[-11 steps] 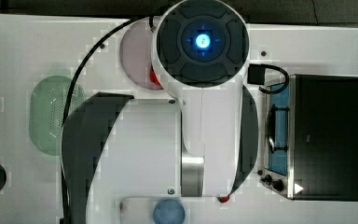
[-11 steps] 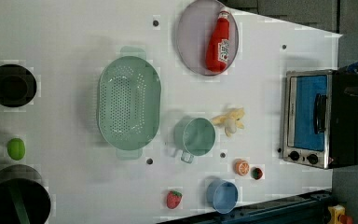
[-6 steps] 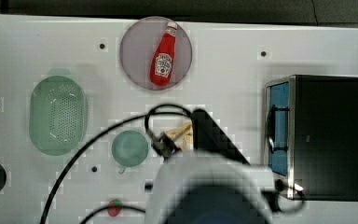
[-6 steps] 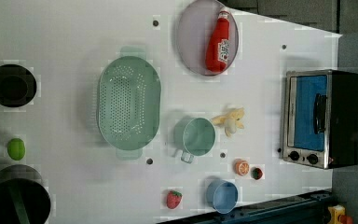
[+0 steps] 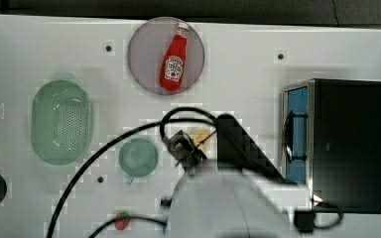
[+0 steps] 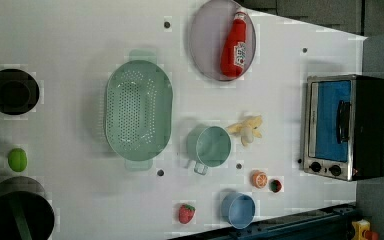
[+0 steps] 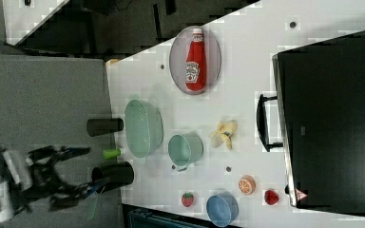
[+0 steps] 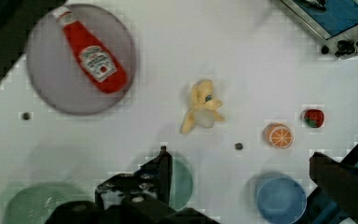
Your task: Pick banana from table and place on oven.
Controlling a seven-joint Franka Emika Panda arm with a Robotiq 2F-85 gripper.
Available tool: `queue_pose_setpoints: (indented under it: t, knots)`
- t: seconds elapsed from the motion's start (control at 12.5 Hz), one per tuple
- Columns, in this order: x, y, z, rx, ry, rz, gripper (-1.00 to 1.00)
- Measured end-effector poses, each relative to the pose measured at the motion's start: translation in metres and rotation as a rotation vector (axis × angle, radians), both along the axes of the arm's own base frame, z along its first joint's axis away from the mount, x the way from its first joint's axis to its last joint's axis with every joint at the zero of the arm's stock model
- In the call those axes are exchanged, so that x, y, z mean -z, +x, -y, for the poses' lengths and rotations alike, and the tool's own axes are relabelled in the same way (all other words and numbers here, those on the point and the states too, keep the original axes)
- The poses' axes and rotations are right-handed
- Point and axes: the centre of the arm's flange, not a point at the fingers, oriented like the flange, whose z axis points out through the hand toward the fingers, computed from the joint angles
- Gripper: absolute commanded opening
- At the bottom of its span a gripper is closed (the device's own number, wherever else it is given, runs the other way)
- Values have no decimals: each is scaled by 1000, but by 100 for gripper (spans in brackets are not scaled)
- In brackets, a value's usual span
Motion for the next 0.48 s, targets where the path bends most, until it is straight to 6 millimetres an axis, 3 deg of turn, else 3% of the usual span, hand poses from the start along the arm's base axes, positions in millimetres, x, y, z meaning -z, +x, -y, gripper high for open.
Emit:
queue_pose_setpoints:
  t: [0.08,0.24,0.32,0.48]
  knots:
    - [29,19,2,5,0,-36,100]
    - [109,54,12,30,21,-123,100]
    - [154,60,17,40,23,-170,100]
    - [237,49,23,55,26,-263,100]
